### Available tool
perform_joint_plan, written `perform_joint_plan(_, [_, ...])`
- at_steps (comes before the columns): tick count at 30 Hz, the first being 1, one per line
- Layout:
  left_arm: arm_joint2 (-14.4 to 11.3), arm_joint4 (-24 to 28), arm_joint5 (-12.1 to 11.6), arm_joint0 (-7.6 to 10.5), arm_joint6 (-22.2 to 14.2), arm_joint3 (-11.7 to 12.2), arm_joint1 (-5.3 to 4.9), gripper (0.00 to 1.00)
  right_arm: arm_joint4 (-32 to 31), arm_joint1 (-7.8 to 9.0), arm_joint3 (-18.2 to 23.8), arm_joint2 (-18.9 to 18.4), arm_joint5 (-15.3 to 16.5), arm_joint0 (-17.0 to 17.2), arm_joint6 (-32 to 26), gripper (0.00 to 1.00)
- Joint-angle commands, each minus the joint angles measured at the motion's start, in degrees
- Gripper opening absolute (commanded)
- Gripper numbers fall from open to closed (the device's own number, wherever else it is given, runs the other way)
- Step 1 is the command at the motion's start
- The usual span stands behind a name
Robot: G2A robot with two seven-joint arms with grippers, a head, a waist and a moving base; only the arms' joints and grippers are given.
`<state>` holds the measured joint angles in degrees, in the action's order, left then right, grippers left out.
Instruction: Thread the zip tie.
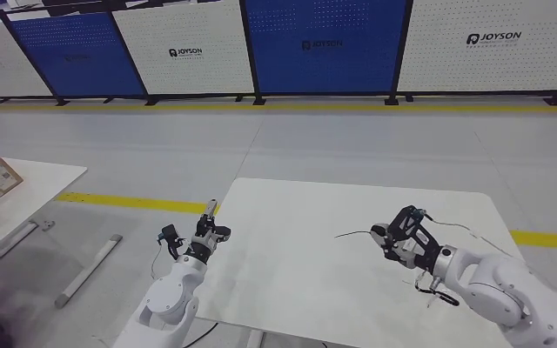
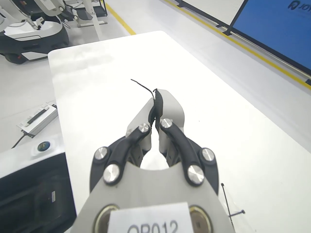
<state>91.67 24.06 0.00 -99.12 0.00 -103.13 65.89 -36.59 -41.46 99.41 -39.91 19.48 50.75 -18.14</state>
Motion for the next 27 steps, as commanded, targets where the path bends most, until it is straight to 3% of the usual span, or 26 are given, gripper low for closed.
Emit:
perform_joint_plan(1, [0.0,0.0,0.0,0.0,0.0,0.0,0.0,1.0,0.0,-0.01,0.0,-0.1,0.0,0.0,0.0,0.0])
perform_joint_plan(13, [0.0,0.0,0.0,0.0,0.0,0.0,0.0,1.0,-0.5,-0.05,0.0,-0.3,-0.1,0.3,0.7,0.0])
perform_joint_plan(18, [0.0,0.0,0.0,0.0,0.0,0.0,0.0,1.0,-8.9,-0.12,-0.5,-0.6,0.0,1.6,8.1,0.0])
perform_joint_plan(23, [0.0,0.0,0.0,0.0,0.0,0.0,0.0,1.0,-14.0,0.06,-2.4,2.8,0.0,1.4,17.1,0.0])
perform_joint_plan(27, [0.0,0.0,0.0,0.0,0.0,0.0,0.0,1.0,-15.7,0.81,-3.8,9.8,0.0,-1.9,24.2,0.0])
